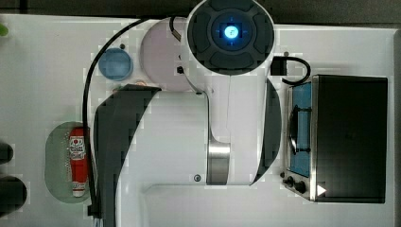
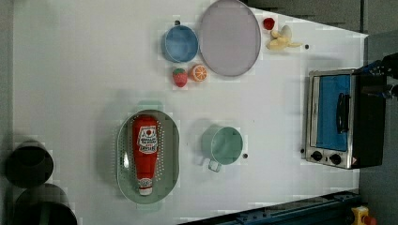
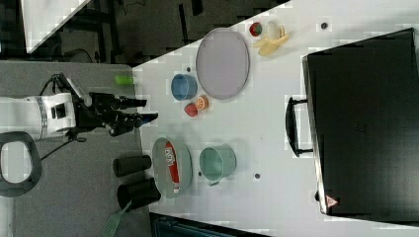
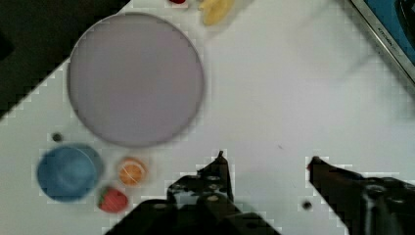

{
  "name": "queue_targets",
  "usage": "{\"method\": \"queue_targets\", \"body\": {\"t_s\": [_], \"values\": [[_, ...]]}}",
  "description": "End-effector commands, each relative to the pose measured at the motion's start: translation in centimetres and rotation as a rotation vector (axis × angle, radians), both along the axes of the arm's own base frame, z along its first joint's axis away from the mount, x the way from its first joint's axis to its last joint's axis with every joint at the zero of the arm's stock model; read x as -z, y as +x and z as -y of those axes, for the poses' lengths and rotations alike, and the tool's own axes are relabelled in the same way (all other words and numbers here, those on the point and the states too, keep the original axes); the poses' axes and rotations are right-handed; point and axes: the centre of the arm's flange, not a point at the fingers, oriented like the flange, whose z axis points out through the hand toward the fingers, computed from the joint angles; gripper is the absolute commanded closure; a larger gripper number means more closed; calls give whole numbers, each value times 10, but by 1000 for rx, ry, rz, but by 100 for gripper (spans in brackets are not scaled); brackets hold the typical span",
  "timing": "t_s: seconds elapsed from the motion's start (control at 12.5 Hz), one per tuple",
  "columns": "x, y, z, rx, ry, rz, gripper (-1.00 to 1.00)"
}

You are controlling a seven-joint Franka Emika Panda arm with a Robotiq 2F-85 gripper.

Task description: Pick ketchup from strainer and place it on the table

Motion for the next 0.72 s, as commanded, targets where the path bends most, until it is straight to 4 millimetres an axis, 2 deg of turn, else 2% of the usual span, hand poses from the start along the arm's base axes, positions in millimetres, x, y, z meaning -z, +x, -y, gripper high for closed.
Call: {"method": "queue_targets", "body": {"t_s": [0.08,0.24,0.32,0.48,0.72], "values": [[-30,-71,23,103,27,-41,-58],[-28,-69,3,66,26,-46,-99],[-25,-68,-17,30,24,-50,-100],[-17,-67,-69,-66,12,-59,-100],[0,-71,-161,-238,-3,-49,-100]]}}
